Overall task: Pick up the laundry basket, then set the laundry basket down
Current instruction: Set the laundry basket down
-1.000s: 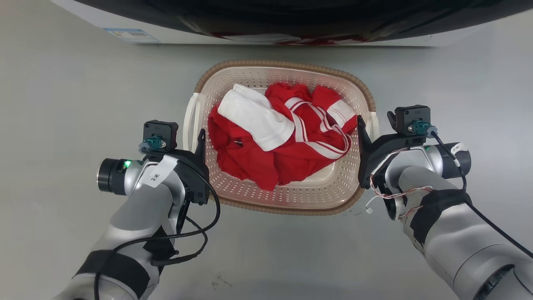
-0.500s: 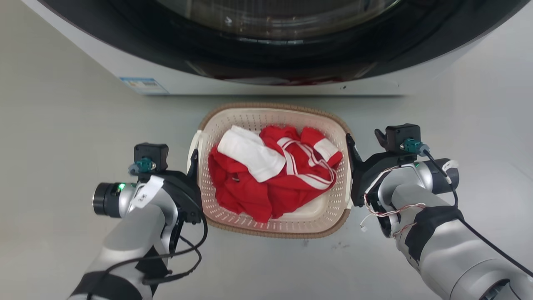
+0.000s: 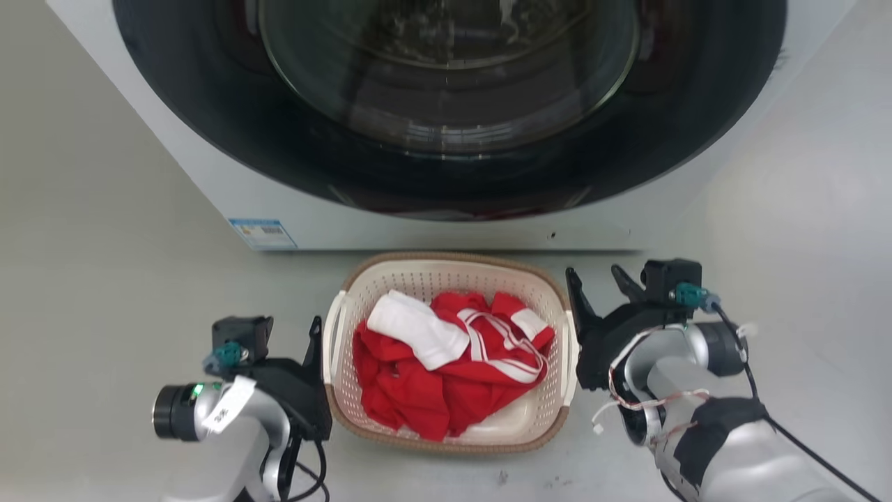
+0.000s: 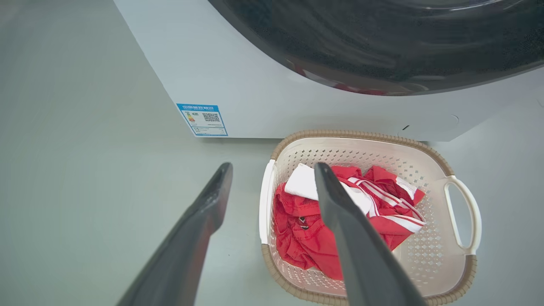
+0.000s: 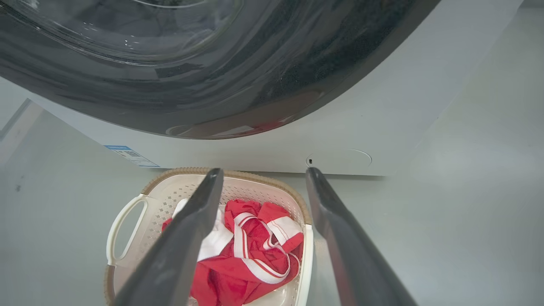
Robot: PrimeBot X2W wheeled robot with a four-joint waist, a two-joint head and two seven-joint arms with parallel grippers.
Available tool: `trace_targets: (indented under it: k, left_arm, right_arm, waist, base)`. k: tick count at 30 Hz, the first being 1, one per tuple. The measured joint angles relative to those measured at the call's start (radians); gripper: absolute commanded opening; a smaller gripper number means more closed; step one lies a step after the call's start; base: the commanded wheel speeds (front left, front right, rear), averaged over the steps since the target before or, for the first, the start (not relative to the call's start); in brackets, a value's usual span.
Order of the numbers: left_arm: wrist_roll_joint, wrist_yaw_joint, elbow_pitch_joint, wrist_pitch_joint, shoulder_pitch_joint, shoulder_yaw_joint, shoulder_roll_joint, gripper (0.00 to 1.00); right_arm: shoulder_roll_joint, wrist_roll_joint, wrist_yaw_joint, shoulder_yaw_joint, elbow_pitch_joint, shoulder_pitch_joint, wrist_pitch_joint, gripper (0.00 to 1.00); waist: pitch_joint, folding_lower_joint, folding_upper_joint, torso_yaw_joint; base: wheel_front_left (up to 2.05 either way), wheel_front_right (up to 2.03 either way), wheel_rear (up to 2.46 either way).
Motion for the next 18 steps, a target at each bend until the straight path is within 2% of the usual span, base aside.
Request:
trace_targets:
  k: [9, 18]
  left_arm:
    - [0.071, 0.022, -0.147, 0.0, 0.171, 0.05, 0.054, 1.0]
    - [0.139, 0.039, -0.353, 0.0, 0.388, 0.147, 0.089, 1.0]
  right_arm:
    - [-0.023, -0.029, -0.012, -0.099, -0.129, 0.157, 0.0, 1.0]
    - [-0.047, -0.129, -0.025, -0.197, -0.329, 0.375, 0.0, 1.0]
  waist:
    - [-0.12, 0.0, 0.0, -0.004]
    - [-0.242, 0.0, -0.0001, -0.013]
  base:
    - [0.0, 0.0, 0.0]
    - [0.0, 0.0, 0.0]
